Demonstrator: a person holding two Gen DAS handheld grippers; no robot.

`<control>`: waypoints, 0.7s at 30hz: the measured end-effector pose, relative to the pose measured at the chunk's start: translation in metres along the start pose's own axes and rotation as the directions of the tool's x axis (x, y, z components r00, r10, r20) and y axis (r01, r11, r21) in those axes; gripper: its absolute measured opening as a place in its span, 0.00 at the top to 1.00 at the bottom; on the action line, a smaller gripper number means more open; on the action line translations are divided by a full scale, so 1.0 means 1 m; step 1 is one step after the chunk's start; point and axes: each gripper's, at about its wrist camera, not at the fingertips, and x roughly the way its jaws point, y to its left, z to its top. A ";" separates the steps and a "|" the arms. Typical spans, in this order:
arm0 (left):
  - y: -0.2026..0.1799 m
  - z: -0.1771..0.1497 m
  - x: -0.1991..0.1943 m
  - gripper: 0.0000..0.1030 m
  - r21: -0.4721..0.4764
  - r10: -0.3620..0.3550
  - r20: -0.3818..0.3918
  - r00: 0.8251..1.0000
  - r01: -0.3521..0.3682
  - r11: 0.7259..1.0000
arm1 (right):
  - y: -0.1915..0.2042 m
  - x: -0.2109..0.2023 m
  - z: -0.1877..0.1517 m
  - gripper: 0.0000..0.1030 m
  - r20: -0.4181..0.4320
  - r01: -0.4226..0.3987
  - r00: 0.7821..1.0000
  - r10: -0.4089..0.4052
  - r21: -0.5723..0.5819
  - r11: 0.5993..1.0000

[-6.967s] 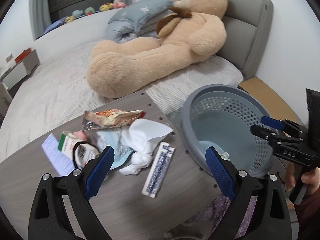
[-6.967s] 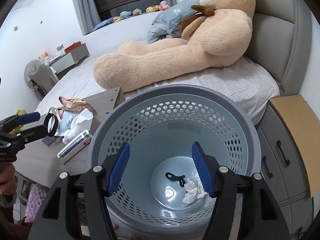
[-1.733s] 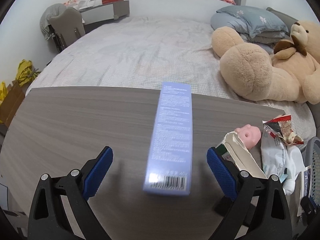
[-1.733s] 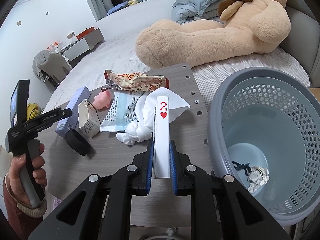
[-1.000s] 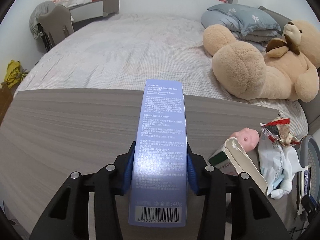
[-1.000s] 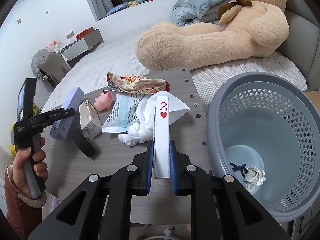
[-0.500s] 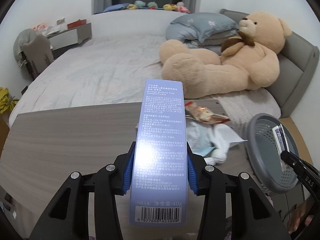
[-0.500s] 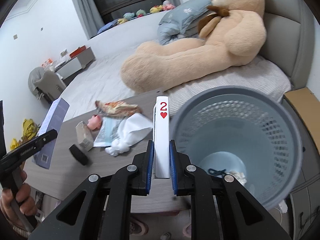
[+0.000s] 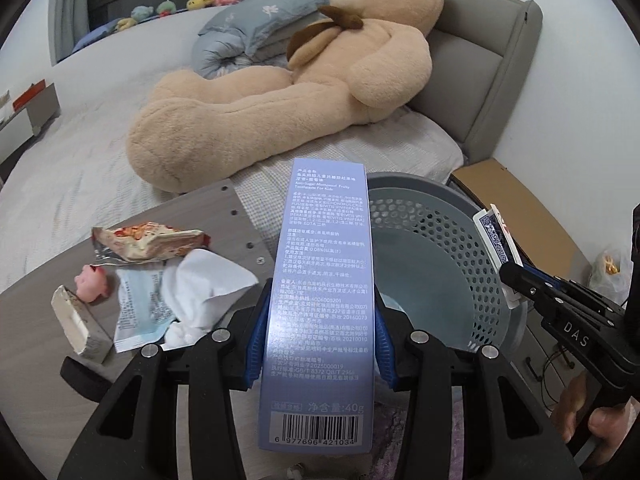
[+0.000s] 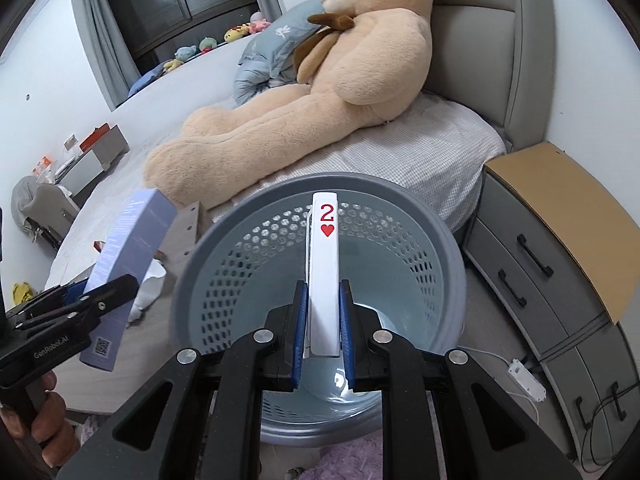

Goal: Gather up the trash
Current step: 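Carry the card and lavender box over the grey basket and open both grippers, then withdraw both grippers from the basket back over the table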

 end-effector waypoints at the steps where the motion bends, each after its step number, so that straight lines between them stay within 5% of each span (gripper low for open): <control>1: -0.006 0.001 0.003 0.57 0.009 -0.004 -0.006 1.000 0.004 1.000 | -0.004 0.003 0.000 0.85 -0.005 -0.002 1.000 0.002 0.005 1.000; 9: -0.024 0.008 0.013 0.52 0.036 -0.005 -0.017 1.000 0.006 0.999 | -0.016 0.016 0.005 0.83 -0.011 -0.029 1.000 0.029 0.007 1.000; 13: -0.026 0.009 0.011 0.34 0.032 0.009 -0.011 1.000 -0.009 0.999 | -0.019 0.015 0.007 0.59 0.007 -0.022 1.000 0.021 0.002 1.000; 21: -0.026 0.004 0.010 0.28 0.015 0.042 -0.017 0.999 -0.042 0.999 | -0.026 0.016 0.003 0.58 -0.005 -0.020 1.000 0.020 0.029 0.999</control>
